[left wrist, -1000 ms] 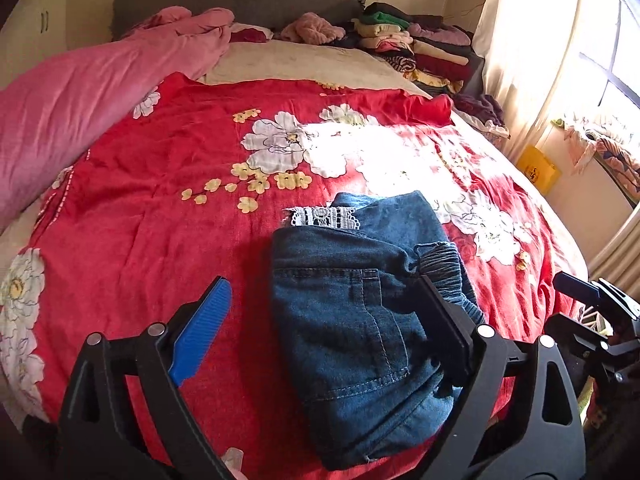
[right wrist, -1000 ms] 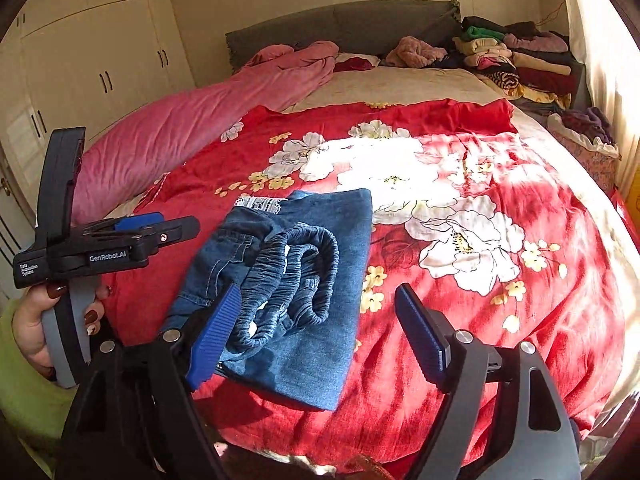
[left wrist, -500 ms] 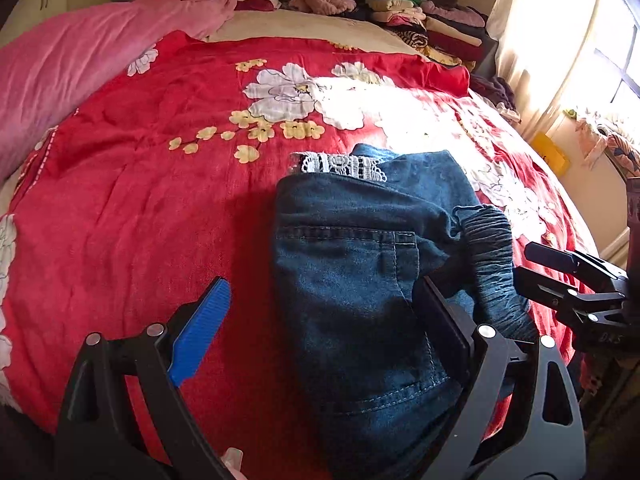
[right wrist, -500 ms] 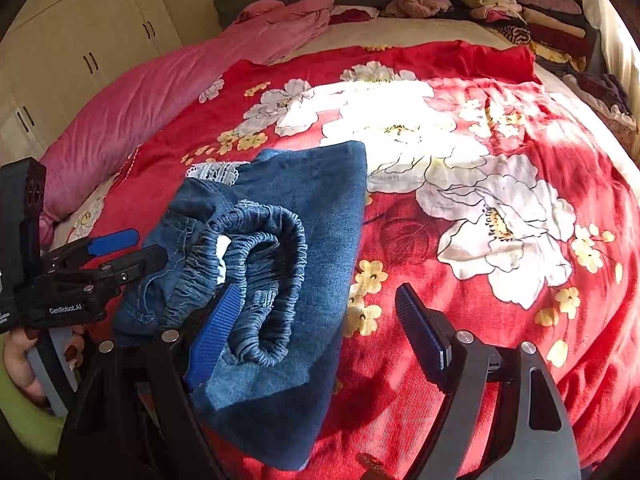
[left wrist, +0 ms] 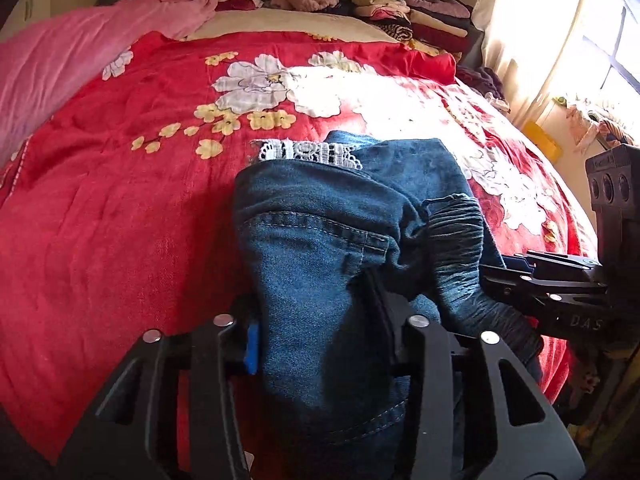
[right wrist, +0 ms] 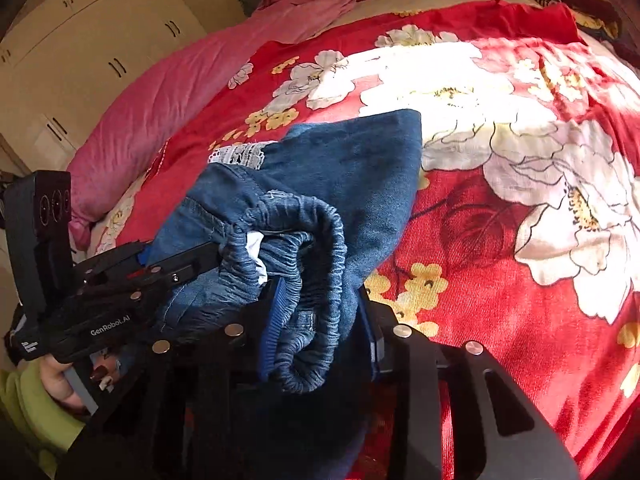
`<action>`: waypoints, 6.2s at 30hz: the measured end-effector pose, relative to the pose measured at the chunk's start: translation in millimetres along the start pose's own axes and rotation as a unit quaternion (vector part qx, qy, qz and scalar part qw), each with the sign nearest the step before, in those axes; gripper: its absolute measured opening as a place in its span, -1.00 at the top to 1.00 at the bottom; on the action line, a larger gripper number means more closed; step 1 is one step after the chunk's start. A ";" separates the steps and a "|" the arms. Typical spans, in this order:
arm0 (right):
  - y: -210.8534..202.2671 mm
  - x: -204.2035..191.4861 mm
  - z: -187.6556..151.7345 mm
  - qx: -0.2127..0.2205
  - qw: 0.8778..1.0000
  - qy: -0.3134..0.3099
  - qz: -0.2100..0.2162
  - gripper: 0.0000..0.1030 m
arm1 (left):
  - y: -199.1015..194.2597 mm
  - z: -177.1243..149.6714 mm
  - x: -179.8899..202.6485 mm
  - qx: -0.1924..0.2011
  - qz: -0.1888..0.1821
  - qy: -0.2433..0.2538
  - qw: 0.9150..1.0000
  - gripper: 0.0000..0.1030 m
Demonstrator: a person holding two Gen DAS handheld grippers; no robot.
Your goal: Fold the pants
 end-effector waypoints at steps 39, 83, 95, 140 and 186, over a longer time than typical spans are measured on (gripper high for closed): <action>-104.2 -32.8 44.1 0.170 0.973 -0.054 -0.146 -0.91 | -85.0 44.9 -15.8 0.099 0.077 -0.006 0.992 -0.81; -110.4 -51.5 -58.0 0.141 0.976 -0.045 -0.162 -0.91 | -106.8 -57.8 -22.4 0.067 0.062 -0.031 0.995 -0.82; -113.2 -53.5 -56.0 0.142 0.975 -0.043 -0.162 -0.91 | -108.8 -55.9 -24.1 0.069 0.068 -0.035 0.995 -0.82; -110.7 -55.2 -59.8 0.136 0.976 -0.041 -0.168 -0.91 | -110.2 -56.8 -30.2 0.063 0.084 -0.037 0.994 -0.82; -162.1 182.7 43.8 0.132 0.935 0.112 -0.308 -0.91 | -28.9 35.3 -298.5 -0.026 0.294 -0.131 0.946 -0.82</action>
Point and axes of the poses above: each gripper's, at about its wrist camera, not at the fingertips, and y roughly the way its jaws point, x to its right, z to its top, the point moved 6 cm from there along y, roughly the way its jaws point, and after that the axes turned 4 degrees about z, right-handed, at the moved point
